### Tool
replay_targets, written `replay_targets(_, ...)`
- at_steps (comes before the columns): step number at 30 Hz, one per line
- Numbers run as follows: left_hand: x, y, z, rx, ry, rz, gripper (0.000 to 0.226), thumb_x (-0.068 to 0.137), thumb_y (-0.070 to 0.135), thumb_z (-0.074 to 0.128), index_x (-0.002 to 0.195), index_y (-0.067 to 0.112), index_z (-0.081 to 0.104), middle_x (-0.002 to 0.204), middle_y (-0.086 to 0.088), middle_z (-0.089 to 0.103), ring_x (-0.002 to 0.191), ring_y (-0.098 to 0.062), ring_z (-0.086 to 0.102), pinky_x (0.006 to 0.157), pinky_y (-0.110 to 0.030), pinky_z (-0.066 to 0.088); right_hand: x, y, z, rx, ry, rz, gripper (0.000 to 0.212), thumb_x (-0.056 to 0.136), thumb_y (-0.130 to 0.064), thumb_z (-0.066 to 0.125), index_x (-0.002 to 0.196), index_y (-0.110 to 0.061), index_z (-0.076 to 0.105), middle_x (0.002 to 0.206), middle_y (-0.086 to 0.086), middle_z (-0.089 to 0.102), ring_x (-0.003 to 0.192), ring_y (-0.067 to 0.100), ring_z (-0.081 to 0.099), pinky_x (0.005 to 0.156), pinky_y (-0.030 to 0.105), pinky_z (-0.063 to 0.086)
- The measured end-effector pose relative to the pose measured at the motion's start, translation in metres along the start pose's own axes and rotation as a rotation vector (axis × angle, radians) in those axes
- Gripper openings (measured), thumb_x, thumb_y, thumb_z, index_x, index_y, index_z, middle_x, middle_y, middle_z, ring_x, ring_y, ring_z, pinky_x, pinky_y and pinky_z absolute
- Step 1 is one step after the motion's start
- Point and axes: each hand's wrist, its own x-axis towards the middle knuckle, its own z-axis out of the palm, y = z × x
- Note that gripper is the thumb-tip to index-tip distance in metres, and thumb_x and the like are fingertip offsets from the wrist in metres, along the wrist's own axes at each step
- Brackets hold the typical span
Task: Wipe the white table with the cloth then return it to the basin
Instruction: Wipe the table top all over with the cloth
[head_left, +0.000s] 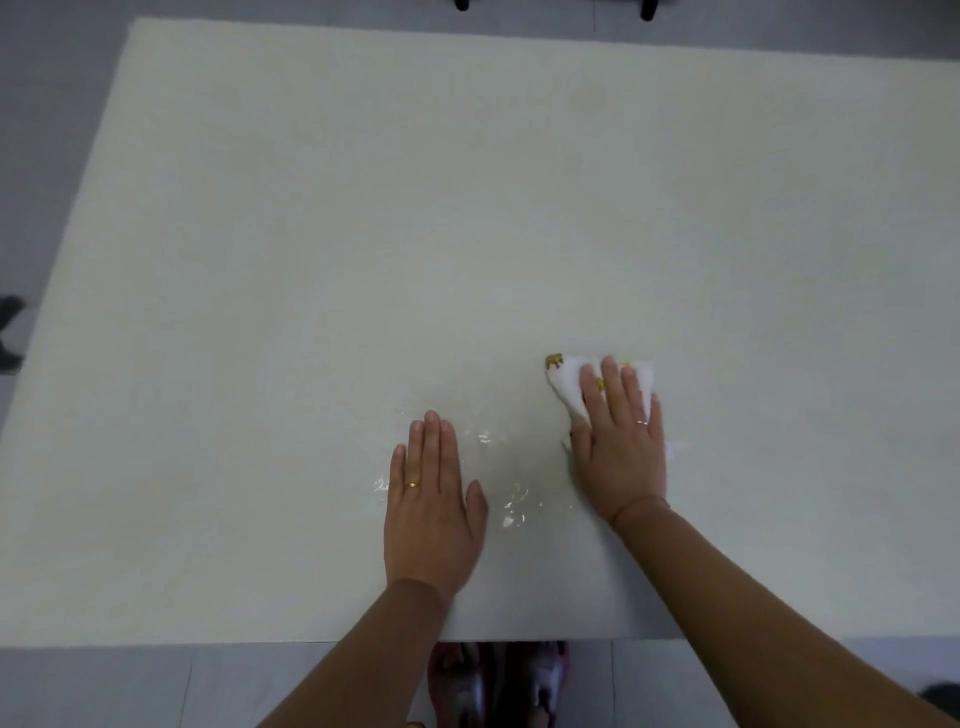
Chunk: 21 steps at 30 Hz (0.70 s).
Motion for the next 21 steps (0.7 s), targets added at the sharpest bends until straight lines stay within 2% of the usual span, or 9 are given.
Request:
replay_targets(4, 0.0, 0.001, -0.001, 0.017, -0.007, -0.002, 0.065, 0.091, 0.03, 0.028, 0.146, -0.004, 0.027, 0.156, -0.019, 0.022, 0.146, -0.03, 0.017, 0.118, -0.044, 0.013, -0.001, -0.04, 0.006, 0.071, 0.027, 0.224, 0.057, 0.098, -0.031, 0.029, 0.151, -0.026, 0.007, 0.16, 0.001, -0.003, 0.147, 0.023, -0.005, 0.116, 0.046, -0.004)
replay_targets(6, 0.001, 0.002, -0.004, -0.008, -0.005, 0.008, 0.063, 0.092, 0.029, 0.025, 0.146, -0.004, 0.028, 0.156, -0.019, 0.023, 0.145, -0.032, 0.019, 0.119, -0.044, 0.013, -0.018, -0.072, 0.015, 0.041, 0.021, 0.107, 0.057, 0.098, -0.034, 0.029, 0.15, -0.027, 0.007, 0.16, 0.003, -0.001, 0.147, 0.027, -0.004, 0.116, 0.05, -0.002)
replay_targets(8, -0.001, -0.001, -0.009, -0.057, 0.014, -0.006, 0.062, 0.093, 0.029, 0.02, 0.147, -0.002, 0.026, 0.156, -0.018, 0.021, 0.146, -0.03, 0.018, 0.12, -0.043, 0.011, -0.044, -0.093, 0.02, 0.028, -0.005, -0.113, 0.056, 0.096, -0.032, 0.039, 0.149, -0.027, 0.021, 0.158, 0.005, 0.014, 0.146, 0.03, 0.007, 0.115, 0.054, 0.006)
replay_targets(10, -0.006, -0.008, -0.014, -0.104, 0.046, -0.041, 0.063, 0.093, 0.028, 0.021, 0.148, -0.002, 0.024, 0.157, -0.018, 0.019, 0.146, -0.028, 0.015, 0.12, -0.041, 0.006, -0.051, -0.087, 0.018, 0.002, 0.014, -0.298, 0.055, 0.09, -0.031, 0.051, 0.143, -0.027, 0.037, 0.153, 0.005, 0.032, 0.141, 0.031, 0.026, 0.112, 0.056, 0.022)
replay_targets(12, -0.016, -0.014, -0.017, -0.083, 0.067, -0.04, 0.063, 0.091, 0.028, 0.026, 0.146, -0.003, 0.027, 0.155, -0.02, 0.024, 0.145, -0.03, 0.019, 0.119, -0.041, 0.006, -0.046, -0.061, 0.014, -0.074, 0.035, -0.374, 0.054, 0.089, -0.031, 0.053, 0.141, -0.027, 0.041, 0.151, 0.004, 0.036, 0.139, 0.028, 0.033, 0.11, 0.053, 0.03)
replay_targets(14, -0.027, -0.017, -0.016, -0.058, 0.064, -0.014, 0.063, 0.093, 0.03, 0.03, 0.146, -0.003, 0.029, 0.155, -0.02, 0.026, 0.145, -0.031, 0.02, 0.119, -0.042, 0.007, -0.044, -0.033, 0.011, -0.09, -0.017, -0.258, 0.054, 0.095, -0.033, 0.04, 0.147, -0.028, 0.027, 0.157, 0.001, 0.02, 0.145, 0.025, 0.018, 0.116, 0.049, 0.016)
replay_targets(16, -0.036, -0.016, -0.01, -0.048, 0.045, -0.01, 0.064, 0.094, 0.035, 0.03, 0.146, -0.003, 0.03, 0.155, -0.018, 0.025, 0.145, -0.03, 0.019, 0.119, -0.041, 0.007, -0.044, -0.02, 0.011, -0.018, -0.024, -0.021, 0.054, 0.099, -0.033, 0.029, 0.15, -0.03, 0.012, 0.16, -0.001, 0.004, 0.147, 0.021, 0.001, 0.118, 0.045, 0.002)
replay_targets(18, -0.041, -0.016, -0.004, -0.018, 0.016, -0.016, 0.064, 0.095, 0.037, 0.029, 0.146, -0.003, 0.031, 0.155, -0.019, 0.026, 0.145, -0.031, 0.02, 0.119, -0.042, 0.009, -0.047, -0.033, 0.015, 0.06, 0.013, 0.164, 0.055, 0.099, -0.034, 0.027, 0.15, -0.029, 0.007, 0.16, -0.001, -0.002, 0.147, 0.021, -0.005, 0.117, 0.045, -0.002)
replay_targets(21, -0.042, -0.018, 0.002, 0.029, 0.009, -0.006, 0.063, 0.095, 0.034, 0.027, 0.145, -0.003, 0.031, 0.154, -0.02, 0.027, 0.144, -0.032, 0.022, 0.118, -0.043, 0.012, -0.065, -0.078, 0.025, 0.087, 0.007, 0.145, 0.057, 0.098, -0.037, 0.025, 0.15, -0.029, 0.005, 0.16, 0.003, -0.003, 0.146, 0.027, -0.006, 0.116, 0.05, -0.001)
